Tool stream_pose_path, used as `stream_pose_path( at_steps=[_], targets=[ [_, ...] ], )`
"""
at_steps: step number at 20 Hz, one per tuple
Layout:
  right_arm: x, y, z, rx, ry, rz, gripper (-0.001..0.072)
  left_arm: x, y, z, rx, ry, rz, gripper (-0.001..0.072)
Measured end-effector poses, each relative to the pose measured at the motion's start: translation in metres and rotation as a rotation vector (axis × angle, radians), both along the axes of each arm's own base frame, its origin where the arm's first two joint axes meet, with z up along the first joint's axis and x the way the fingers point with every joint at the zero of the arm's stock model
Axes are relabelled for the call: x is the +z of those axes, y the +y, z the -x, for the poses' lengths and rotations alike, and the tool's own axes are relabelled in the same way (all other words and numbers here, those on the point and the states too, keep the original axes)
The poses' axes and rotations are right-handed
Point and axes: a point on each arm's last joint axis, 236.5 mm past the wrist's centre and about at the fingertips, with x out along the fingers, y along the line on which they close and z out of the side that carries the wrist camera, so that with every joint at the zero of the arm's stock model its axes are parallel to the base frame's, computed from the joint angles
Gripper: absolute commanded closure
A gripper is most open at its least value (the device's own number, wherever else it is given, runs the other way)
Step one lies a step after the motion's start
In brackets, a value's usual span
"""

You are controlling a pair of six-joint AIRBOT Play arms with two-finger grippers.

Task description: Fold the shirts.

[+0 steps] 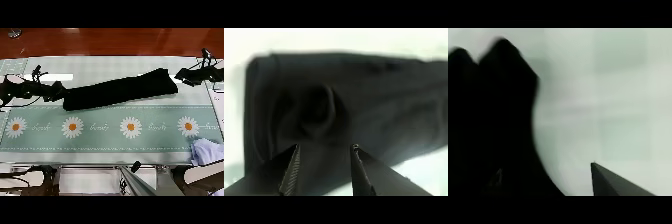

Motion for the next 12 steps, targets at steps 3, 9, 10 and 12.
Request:
stream_pose_path(
  at_steps=[3,9,10,12],
  targets=[
    [-0.012,-0.003,0.017,-0.035,0.075,-0.115,0.0092,0.025,-0.004,0.006,-0.038,-0.042,0.004,0.0323],
    [-0.031,0.046,0.015,-0.016,0.134,-0.297,0.0096,0.074,-0.01,0.01,-0.058,-0.154,0.008,0.0323],
    [-0.034,0.058,0.013,0.004,0.137,-0.311,0.0103,0.081,-0.013,0.01,-0.055,-0.168,0.02,0.0323],
    [-0.037,0.08,0.007,0.031,0.129,-0.325,0.0345,0.094,-0.019,0.008,-0.047,-0.197,0.057,0.0323]
  ],
)
